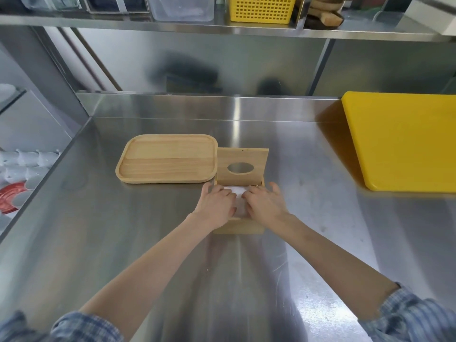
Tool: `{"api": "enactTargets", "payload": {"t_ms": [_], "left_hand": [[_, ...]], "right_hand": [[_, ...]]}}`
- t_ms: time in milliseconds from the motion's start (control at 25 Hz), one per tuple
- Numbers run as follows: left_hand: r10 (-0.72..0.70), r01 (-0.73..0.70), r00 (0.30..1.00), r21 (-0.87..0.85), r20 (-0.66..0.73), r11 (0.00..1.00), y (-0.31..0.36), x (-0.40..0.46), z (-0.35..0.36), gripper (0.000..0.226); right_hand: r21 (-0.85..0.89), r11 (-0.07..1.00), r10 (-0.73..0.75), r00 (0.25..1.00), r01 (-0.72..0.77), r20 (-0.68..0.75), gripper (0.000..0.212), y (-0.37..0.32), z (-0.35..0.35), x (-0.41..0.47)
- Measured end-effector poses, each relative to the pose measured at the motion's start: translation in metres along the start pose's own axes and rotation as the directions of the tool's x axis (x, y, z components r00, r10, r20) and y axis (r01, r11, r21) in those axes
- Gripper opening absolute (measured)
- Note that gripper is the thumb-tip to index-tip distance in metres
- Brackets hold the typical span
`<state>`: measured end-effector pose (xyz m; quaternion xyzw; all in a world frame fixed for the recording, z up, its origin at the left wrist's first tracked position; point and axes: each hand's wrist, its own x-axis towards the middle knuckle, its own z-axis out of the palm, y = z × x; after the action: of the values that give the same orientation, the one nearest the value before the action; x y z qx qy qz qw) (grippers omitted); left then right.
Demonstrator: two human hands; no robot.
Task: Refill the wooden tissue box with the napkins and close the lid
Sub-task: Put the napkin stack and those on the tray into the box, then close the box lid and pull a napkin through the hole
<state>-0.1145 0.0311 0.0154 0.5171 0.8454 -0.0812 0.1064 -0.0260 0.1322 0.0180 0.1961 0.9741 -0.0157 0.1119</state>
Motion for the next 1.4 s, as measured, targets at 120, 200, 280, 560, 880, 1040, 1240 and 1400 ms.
{"api": "enactTargets", "payload": {"t_ms": [120,200,280,560,880,1040,1240,1400], "left_hand": [[0.023,-0.035,0.994,0.109,0.111,0.993,-0.005,0.004,-0.001,0.044],[0.026,-0.048,0.987,0.137,0.161,0.989,-0.005,0.006,0.000,0.047],[0.028,-0.052,0.984,0.136,0.175,0.989,-0.005,0.005,0.001,0.048],[-0.039,-0.004,0.988,-0.272,-0.152,0.962,-0.009,-0.001,0.001,0.037],[-0.422,0.048,0.798,-0.653,-0.430,0.756,-0.030,-0.012,-0.025,0.048],[-0.383,0.051,0.814,-0.603,-0.437,0.796,-0.031,-0.003,-0.036,0.047],[-0.377,0.015,0.810,-0.627,-0.449,0.779,-0.030,0.002,-0.041,0.036],[-0.383,-0.022,0.808,-0.672,-0.448,0.740,-0.031,-0.002,-0.034,0.030]], "right_hand": [[-0.078,0.997,0.027,0.994,-0.019,0.110,0.030,0.001,-0.002,0.005],[-0.093,0.996,0.031,0.984,-0.015,0.175,0.031,0.000,-0.003,0.008],[-0.076,0.997,0.028,0.976,-0.012,0.215,0.031,0.000,-0.003,0.010],[0.269,0.963,0.030,0.999,-0.033,0.015,0.036,0.003,-0.007,0.000],[0.573,0.817,0.264,0.840,0.067,-0.475,0.036,0.027,-0.035,-0.003],[0.567,0.820,0.254,0.843,0.073,-0.475,0.038,0.028,-0.041,0.006],[0.586,0.807,0.274,0.840,0.064,-0.469,0.031,0.028,-0.044,0.011],[0.611,0.789,0.291,0.832,0.070,-0.471,0.022,0.030,-0.046,0.009]]}}
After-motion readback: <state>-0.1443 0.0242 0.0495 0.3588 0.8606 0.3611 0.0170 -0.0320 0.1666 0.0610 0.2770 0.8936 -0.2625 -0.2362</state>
